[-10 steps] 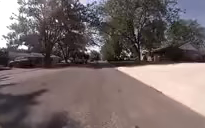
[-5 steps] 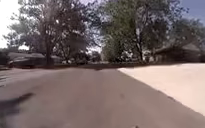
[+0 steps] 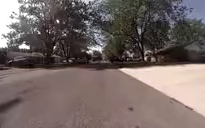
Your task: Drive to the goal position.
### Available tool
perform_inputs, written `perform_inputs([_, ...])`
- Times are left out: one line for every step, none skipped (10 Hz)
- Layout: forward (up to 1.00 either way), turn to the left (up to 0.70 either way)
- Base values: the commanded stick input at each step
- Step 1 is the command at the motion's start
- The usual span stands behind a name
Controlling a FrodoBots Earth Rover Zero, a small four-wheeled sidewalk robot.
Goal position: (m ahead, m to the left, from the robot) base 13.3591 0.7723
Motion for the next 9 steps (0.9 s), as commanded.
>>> perform_inputs([0.69, 0.03])
perform_inputs([0.69, 0.03])
perform_inputs([0.69, 0.03])
perform_inputs([0.69, 0.03])
perform_inputs([0.69, 0.03])
perform_inputs([0.69, 0.03])
perform_inputs([0.69, 0.03])
perform_inputs([0.69, 0.03])
perform_inputs([0.69, 0.03])
